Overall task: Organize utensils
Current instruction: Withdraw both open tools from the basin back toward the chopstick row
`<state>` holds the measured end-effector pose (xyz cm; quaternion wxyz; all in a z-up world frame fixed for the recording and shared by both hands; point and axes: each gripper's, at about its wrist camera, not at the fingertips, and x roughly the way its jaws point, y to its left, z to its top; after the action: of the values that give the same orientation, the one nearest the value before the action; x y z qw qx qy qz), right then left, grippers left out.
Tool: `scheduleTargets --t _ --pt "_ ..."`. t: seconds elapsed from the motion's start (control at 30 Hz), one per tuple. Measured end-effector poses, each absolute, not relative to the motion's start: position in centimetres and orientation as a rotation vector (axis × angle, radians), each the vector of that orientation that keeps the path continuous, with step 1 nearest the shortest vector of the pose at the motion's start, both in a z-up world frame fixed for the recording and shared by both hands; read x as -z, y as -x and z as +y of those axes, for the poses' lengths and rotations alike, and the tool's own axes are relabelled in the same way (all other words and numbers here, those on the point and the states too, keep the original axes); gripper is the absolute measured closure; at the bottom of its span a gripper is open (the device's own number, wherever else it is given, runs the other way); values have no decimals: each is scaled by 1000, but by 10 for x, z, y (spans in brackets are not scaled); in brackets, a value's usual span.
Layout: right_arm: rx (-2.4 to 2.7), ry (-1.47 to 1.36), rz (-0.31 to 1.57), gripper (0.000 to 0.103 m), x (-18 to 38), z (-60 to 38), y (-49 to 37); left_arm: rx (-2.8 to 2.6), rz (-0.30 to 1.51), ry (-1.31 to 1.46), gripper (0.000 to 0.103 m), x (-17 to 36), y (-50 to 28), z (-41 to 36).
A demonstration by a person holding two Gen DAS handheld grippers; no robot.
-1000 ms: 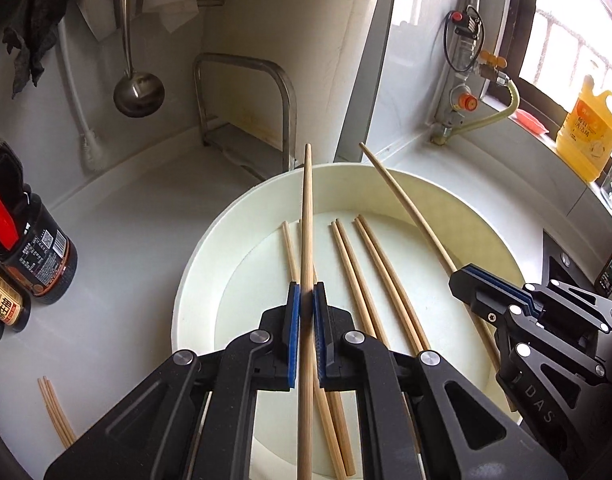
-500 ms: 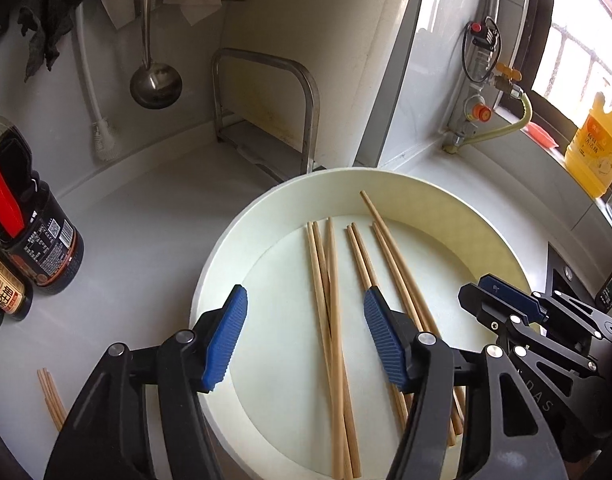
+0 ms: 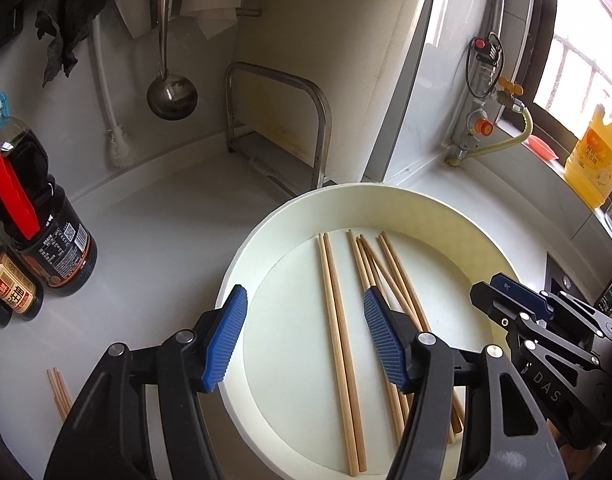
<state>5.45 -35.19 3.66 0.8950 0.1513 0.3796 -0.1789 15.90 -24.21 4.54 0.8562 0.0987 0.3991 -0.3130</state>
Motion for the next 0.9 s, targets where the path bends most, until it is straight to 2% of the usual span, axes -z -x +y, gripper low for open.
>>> scheduleTargets --t 0.2,0.9 --pt "340 -303 756 69 -48 -342 -50 651 810 -216 40 -51 -146 -232" --pt "115 -228 708 63 -74 -267 -52 451 811 -168 40 -60 -107 -102"
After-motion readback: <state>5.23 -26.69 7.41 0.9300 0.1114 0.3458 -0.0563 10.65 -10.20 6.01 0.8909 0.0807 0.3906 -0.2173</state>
